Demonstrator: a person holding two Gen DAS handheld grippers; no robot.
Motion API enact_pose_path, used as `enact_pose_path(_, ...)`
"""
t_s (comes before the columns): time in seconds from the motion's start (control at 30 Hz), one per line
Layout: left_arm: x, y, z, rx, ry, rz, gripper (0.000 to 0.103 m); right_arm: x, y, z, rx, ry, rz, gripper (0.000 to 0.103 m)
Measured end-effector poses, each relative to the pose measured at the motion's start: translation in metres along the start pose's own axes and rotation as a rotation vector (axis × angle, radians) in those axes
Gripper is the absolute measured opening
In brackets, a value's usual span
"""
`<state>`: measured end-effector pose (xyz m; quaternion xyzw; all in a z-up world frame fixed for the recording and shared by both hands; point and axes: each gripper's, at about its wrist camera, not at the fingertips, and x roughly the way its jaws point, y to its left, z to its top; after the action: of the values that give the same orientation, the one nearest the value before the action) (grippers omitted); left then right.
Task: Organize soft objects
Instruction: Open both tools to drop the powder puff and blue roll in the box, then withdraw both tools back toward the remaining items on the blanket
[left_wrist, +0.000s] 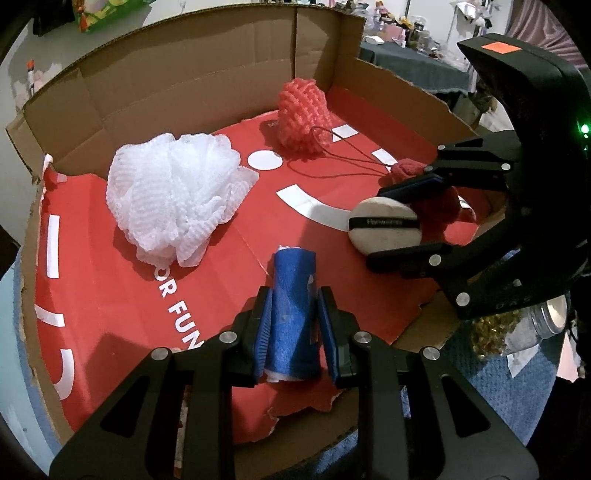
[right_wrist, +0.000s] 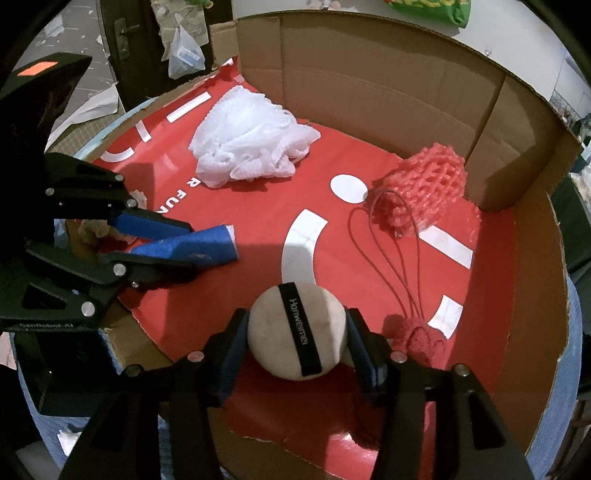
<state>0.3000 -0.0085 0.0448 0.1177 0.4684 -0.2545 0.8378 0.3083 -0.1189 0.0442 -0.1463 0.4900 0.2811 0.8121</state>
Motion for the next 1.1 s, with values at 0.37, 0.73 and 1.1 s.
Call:
enact_pose_path(0.37, -0.018, -0.002, -0.001, -0.021, -0.036, 0.001, 0.025, -0.013, 0.004, 0.000, -0.002, -0.033, -0.017, 0.064)
enact_pose_path(0.73, -0.058, -0.015, -0.009, -0.030, -0.129, -0.012, 0.025, -0.054, 0.019, -0.004, 0.014, -0.123, -0.037, 0.071)
enact_pose_path(1.1, -0.124, -0.050, -0.042, -0.034, -0.312, 0.013, 0.070, -0.112, 0.039, -0.033, 0.050, -0.248, -0.066, 0.082)
